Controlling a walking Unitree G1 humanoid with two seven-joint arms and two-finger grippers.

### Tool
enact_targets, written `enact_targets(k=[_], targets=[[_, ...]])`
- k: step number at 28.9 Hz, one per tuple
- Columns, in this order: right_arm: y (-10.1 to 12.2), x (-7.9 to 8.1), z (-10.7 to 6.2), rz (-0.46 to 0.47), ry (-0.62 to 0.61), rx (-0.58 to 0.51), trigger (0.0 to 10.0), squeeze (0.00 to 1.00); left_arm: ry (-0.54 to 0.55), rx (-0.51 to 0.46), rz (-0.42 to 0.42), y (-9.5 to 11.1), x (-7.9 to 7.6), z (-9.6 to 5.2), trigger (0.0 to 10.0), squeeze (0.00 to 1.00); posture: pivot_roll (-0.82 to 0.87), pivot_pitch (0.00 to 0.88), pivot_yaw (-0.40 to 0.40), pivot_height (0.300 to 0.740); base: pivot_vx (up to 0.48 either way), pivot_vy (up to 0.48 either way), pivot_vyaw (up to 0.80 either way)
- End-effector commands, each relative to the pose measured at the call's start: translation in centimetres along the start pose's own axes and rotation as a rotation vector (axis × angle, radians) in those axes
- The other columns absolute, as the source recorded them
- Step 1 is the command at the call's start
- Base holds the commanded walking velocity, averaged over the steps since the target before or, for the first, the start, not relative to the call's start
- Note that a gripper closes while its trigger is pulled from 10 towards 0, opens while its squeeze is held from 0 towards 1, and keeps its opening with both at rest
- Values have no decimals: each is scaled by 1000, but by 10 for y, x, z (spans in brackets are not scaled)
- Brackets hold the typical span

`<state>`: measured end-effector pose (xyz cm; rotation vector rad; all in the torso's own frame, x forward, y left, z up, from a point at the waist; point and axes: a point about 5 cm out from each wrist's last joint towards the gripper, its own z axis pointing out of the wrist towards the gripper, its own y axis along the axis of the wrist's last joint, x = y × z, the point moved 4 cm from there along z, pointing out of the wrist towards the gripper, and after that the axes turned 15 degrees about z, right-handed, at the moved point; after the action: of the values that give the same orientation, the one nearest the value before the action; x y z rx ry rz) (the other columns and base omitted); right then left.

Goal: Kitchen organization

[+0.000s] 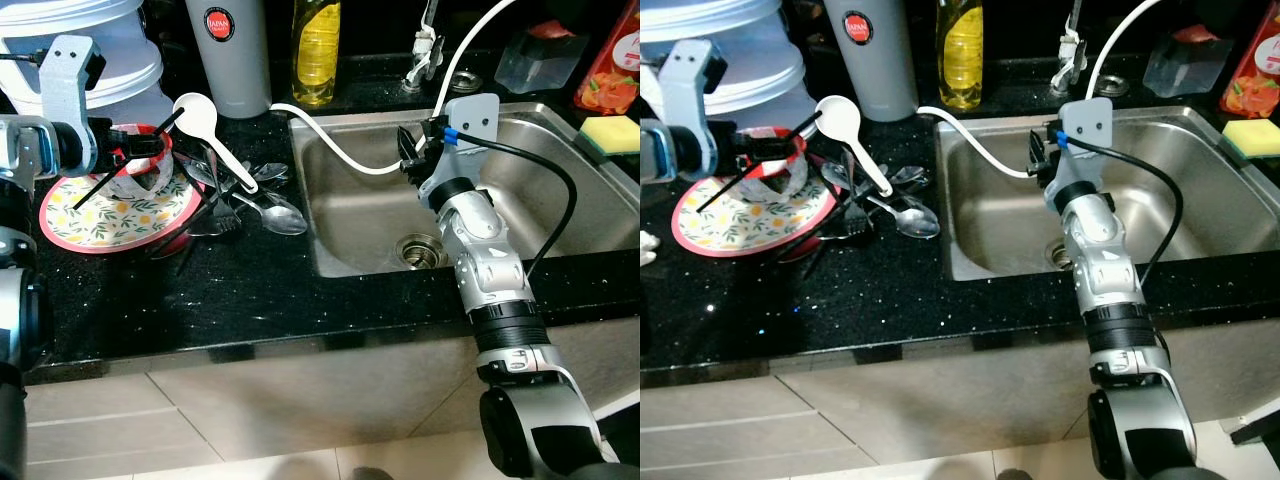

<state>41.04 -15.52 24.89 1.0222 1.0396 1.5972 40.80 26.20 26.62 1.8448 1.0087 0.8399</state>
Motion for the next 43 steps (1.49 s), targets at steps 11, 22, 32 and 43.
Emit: enact_targets(k=[11,22,32,43], targets=[[4,-4,-1,-10,-12,-8,10000,0,-2,-40,-21,9,-3,3,0,0,56,0,49,740,0,0,0],[16,4,0,99,20,-53,10000,0,46,-306,150,73,-9,-17,10000,0,60,0,49,740,0,0,0],[97,74,-30,681,619,-202,10000,0,-415,-755,540,111,-131,-60,10000,0,32,0,61,740,0,0,0],[98,103,-51,843,838,-90,10000,0,-587,-847,363,88,-170,-61,10000,0,7,0,59,740,0,0,0]])
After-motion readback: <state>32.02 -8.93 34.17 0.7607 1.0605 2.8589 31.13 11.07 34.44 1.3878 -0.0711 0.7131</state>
